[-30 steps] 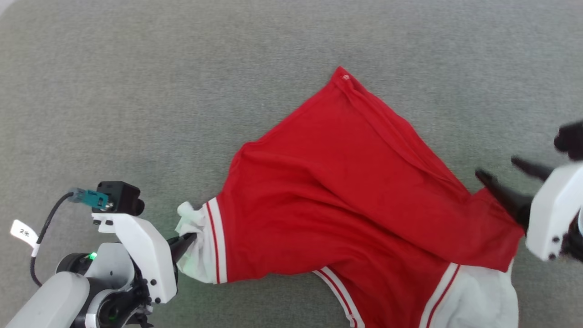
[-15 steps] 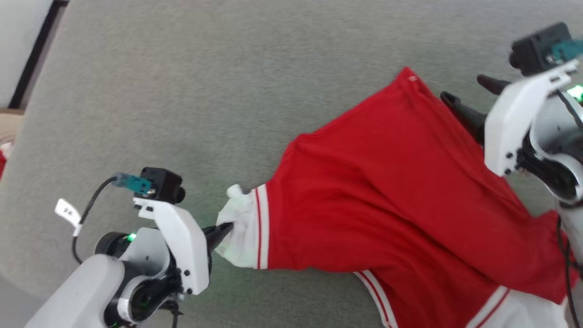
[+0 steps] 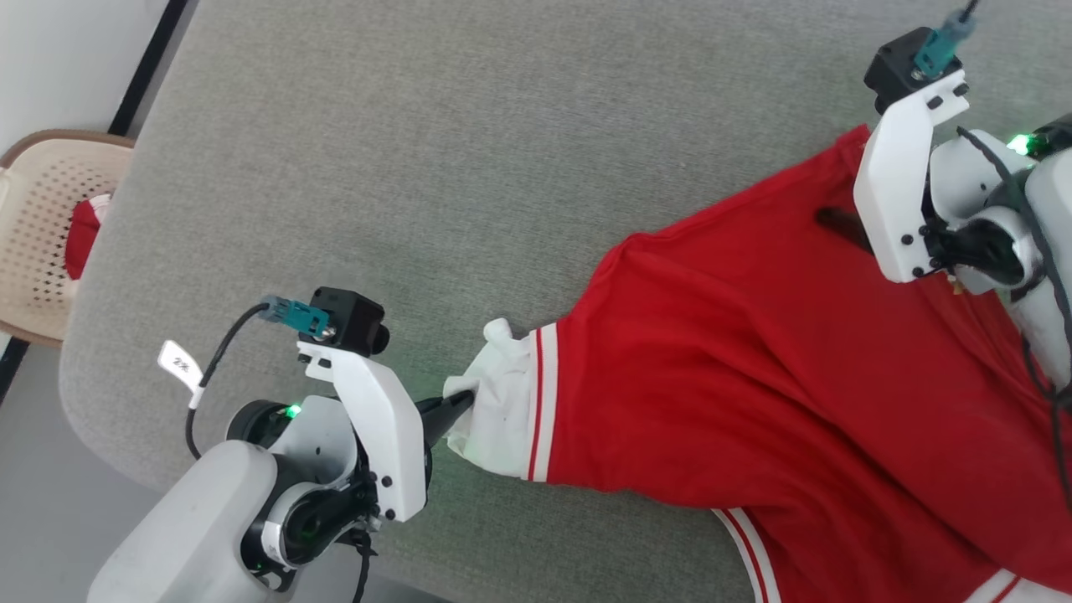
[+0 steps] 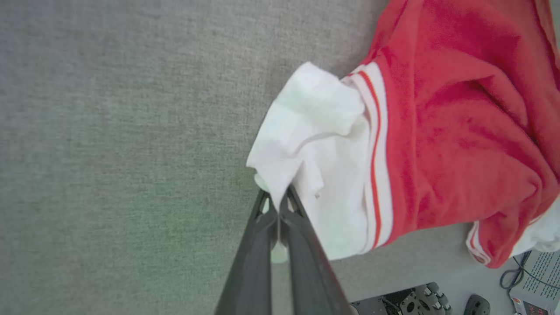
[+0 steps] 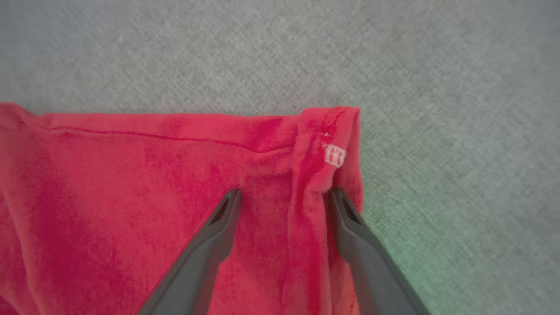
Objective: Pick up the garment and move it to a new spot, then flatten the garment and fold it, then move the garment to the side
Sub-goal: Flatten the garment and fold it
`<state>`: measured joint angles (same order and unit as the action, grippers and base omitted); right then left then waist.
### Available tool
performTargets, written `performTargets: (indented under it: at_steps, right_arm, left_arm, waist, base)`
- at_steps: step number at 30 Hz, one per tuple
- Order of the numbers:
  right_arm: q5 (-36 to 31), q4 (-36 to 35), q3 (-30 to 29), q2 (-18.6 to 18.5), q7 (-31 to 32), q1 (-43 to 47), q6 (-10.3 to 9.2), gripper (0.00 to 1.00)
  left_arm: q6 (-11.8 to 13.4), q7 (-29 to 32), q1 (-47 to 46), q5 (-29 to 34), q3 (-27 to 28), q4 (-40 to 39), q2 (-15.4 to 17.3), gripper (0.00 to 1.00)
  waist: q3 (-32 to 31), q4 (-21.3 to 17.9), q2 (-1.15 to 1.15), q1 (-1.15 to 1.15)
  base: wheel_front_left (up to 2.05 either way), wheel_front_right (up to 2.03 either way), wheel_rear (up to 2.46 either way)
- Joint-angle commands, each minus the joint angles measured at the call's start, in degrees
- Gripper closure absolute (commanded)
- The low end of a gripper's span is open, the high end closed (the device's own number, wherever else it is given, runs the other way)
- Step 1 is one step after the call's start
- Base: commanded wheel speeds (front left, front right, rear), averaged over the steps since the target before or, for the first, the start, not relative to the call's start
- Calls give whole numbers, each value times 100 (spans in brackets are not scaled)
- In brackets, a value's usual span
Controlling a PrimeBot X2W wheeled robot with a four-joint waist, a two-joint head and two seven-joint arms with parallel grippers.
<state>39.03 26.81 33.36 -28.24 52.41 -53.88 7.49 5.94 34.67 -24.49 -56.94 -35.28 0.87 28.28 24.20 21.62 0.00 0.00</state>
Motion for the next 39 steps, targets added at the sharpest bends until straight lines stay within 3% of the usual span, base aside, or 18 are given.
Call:
performTargets:
  at_steps: [1,5,6,7,10,17,30,39]
  right_arm:
    - [156,261,303,-8,291,117,0,0]
    - [548,523,926,-80,872,125,2,0]
    - [628,529,1038,-121,930,92,2,67]
    - [667,535,1122,-175,945,30,2,100]
    - [782,547,1110,-275,642,-225,0,100]
    - [1115,285,798,-432,-56,-770,-2,100]
    - [1266,-461,219,-787,-558,-927,-1,100]
    - [1200,-717,-500,-591,-348,-908,-2,100]
  left_arm:
    - [-39,-35,-76,-5,-12,55,-36,100]
    - [-96,-65,-131,-26,-19,177,-75,100]
    - [-102,-65,-142,-32,-17,210,-79,100]
    - [-113,-56,-158,-45,-10,240,-82,100]
    - [-120,17,-279,-36,18,322,-30,100]
    - [-46,475,-964,8,288,354,446,100]
    - [28,1326,-2604,234,728,581,1237,100]
    - [-179,1627,-3774,509,632,1221,1216,100]
  waist:
    - [33,43,0,0]
    - [37,77,0,0]
    - [34,78,0,0]
    - [30,75,0,0]
    - [-5,12,0,0]
    - [-235,-346,0,0]
    - [-798,-1100,0,0]
    - [-1231,-1510,0,0]
  base:
    - [0,0,0]
    - [0,0,0]
    - [0,0,0]
    - [0,0,0]
    - [0,0,0]
    - [0,0,0]
    - [0,0,0]
    - [0,0,0]
